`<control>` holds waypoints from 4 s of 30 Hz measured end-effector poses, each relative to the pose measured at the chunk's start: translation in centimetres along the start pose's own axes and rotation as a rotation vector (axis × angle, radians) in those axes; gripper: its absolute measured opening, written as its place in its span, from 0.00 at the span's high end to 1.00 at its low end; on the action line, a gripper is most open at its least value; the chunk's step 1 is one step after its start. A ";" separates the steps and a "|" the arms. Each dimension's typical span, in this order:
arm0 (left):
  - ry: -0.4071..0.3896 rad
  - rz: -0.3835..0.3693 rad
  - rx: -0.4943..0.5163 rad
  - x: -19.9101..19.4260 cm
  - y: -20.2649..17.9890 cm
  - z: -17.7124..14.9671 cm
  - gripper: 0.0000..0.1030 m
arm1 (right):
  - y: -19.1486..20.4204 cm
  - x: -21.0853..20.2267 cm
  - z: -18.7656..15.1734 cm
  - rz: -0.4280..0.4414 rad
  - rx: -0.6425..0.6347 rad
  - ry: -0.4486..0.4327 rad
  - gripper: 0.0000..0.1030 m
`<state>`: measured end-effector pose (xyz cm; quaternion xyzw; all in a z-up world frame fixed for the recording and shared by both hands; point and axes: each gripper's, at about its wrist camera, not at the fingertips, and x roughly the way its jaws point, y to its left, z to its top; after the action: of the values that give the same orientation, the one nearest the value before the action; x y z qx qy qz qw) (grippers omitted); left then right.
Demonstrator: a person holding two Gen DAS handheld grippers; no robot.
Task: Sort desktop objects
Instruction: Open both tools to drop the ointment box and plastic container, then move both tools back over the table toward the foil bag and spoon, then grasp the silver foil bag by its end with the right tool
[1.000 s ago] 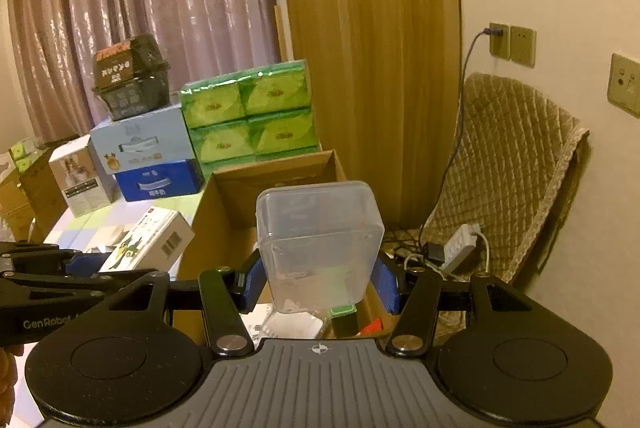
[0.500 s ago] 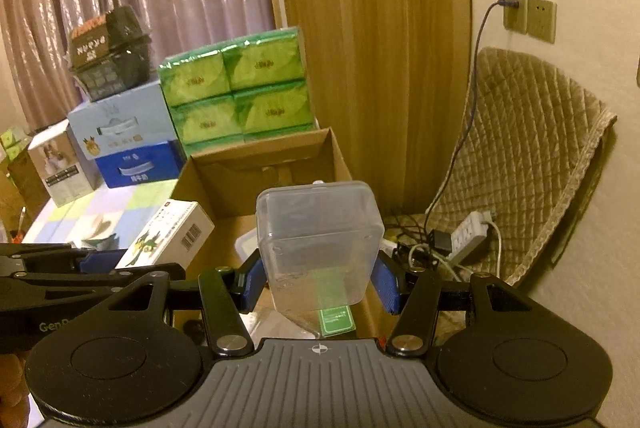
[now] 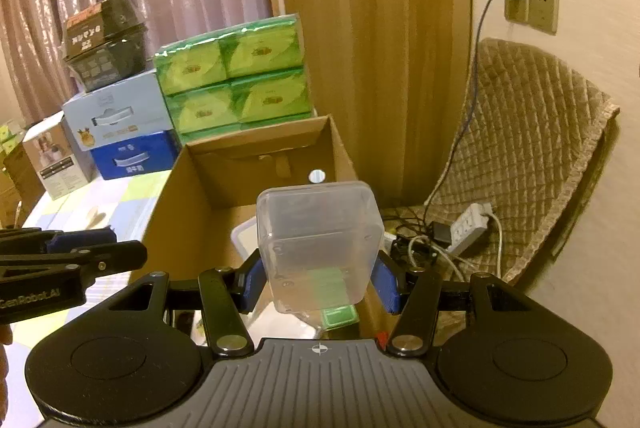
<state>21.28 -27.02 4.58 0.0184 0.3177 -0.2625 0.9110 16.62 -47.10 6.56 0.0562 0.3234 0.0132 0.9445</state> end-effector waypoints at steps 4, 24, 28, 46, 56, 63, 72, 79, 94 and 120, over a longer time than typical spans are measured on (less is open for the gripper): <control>-0.010 0.008 -0.008 -1.2 0.5 -0.2 0.64 | 0.9 0.1 -0.1 0.013 -0.010 0.002 0.48; -0.023 0.051 -0.038 -4.5 2.9 -1.7 0.63 | 1.4 -2.5 -0.1 0.027 0.037 -0.067 0.19; -0.026 0.059 -0.035 -5.7 3.1 -2.0 0.62 | 2.2 -3.9 -0.3 0.037 0.033 -0.074 0.19; -0.024 0.161 -0.042 -12.9 6.0 -4.7 0.49 | 9.3 -7.2 -2.7 0.111 -0.043 -0.056 0.16; -0.019 0.243 -0.066 -16.9 10.5 -7.6 0.29 | 13.6 -8.1 -2.7 0.173 -0.100 -0.062 0.10; 0.001 0.336 -0.092 -19.1 15.3 -9.9 0.13 | 17.7 -7.1 -3.0 0.229 -0.130 -0.043 0.07; 0.028 0.428 -0.075 -21.2 20.3 -11.4 0.03 | 22.7 -4.8 -3.5 0.279 -0.228 -0.002 0.05; 0.055 0.445 -0.049 -21.3 23.2 -11.3 0.02 | 25.9 -2.5 -3.9 0.301 -0.378 0.029 0.04; 0.116 0.394 -0.027 -16.5 27.8 -12.2 0.01 | 31.5 6.1 -4.7 0.386 -0.766 0.026 0.04; 0.278 0.211 0.406 -7.0 37.2 -10.3 0.01 | 39.8 24.2 -8.5 0.479 -1.728 0.014 0.05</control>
<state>29.02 10.40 -4.47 0.2696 0.3772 -0.2194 0.8584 30.99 -5.21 -10.30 -0.6084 0.1859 0.4492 0.6274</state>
